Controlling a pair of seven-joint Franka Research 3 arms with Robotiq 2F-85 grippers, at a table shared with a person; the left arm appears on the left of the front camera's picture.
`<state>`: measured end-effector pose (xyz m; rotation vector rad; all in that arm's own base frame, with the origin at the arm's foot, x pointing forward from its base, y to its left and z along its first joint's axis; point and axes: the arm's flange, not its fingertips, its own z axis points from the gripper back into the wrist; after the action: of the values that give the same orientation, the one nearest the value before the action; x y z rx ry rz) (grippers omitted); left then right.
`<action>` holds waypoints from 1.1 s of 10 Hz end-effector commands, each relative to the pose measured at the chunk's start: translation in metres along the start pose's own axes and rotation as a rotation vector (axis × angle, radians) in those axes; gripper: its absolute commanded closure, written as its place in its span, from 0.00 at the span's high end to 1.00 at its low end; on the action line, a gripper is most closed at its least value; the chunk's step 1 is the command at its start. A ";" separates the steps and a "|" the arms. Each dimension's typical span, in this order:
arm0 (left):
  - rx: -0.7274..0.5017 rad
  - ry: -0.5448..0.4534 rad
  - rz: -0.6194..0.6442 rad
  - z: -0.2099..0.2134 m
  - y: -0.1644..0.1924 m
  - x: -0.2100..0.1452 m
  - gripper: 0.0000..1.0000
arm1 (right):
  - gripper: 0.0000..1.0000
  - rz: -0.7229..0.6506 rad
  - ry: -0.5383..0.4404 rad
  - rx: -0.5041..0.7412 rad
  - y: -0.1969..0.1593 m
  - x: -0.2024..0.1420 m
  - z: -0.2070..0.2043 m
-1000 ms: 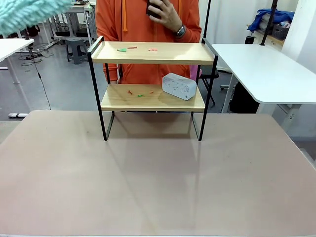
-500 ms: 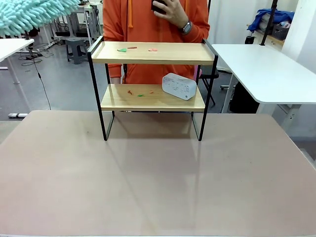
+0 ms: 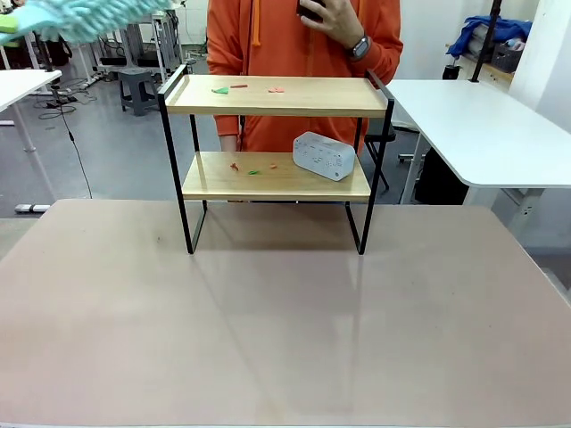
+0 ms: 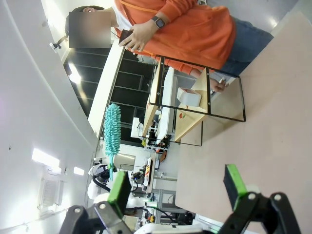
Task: Clean the shelf.
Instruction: Clean the specific tier of the Shelf with the Duster once objects are removed.
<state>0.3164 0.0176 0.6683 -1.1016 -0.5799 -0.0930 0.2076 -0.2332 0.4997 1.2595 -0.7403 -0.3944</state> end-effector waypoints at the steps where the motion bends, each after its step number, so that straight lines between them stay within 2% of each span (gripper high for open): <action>1: 0.109 0.018 -0.005 -0.033 0.000 -0.001 0.12 | 1.00 0.028 -0.012 0.019 0.001 0.002 -0.001; 4: 0.181 0.103 -0.038 -0.078 0.013 0.008 0.12 | 1.00 0.028 -0.012 0.019 0.001 0.002 -0.001; 8: 0.227 0.080 -0.043 -0.123 0.035 0.032 0.12 | 1.00 0.028 -0.012 0.019 0.001 0.002 -0.001; 11: 0.202 0.186 -0.016 -0.132 0.039 0.032 0.12 | 1.00 0.028 -0.012 0.019 0.001 0.002 -0.001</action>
<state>0.4118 -0.0745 0.6008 -0.8745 -0.4738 -0.1286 0.2072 -0.2336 0.4996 1.2602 -0.7411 -0.3957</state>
